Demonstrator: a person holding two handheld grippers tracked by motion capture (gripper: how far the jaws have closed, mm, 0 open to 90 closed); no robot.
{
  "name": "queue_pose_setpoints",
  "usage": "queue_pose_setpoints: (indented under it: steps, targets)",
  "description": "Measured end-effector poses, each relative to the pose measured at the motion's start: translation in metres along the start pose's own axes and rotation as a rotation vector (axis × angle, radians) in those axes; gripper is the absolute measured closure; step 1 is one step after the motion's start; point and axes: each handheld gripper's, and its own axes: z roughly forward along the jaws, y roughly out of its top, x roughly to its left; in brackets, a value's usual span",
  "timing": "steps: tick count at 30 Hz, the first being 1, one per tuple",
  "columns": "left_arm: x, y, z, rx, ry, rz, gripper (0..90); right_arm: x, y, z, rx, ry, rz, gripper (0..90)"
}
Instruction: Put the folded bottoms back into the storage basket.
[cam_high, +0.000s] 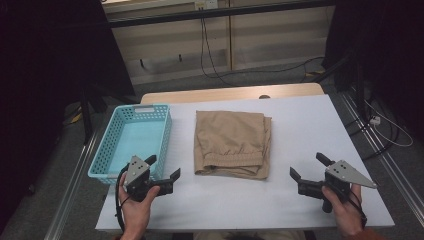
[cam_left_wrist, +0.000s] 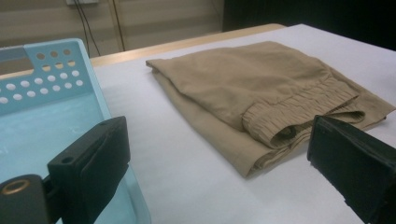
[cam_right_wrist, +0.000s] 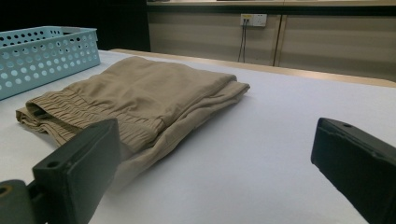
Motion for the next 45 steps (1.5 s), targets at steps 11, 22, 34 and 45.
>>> queue_pose_setpoints:
  steps: [11,22,34,45]
  targets:
    - [-0.001,0.013,0.009,0.01,-0.022,-0.043,6.6,0.001,0.0,0.002,0.004,0.006,-0.003,1.8]
    - [-0.01,0.03,0.03,0.069,-0.072,-0.023,3.9,0.006,0.002,0.004,0.006,0.017,-0.021,1.8]
    - [-0.016,0.051,0.061,0.153,-0.1,-0.059,5.3,0.005,0.002,0.005,0.004,0.027,-0.016,1.8]
    - [-0.015,0.07,0.088,0.158,-0.068,-0.026,5.5,0.005,0.002,0.005,0.004,0.027,-0.016,1.8]
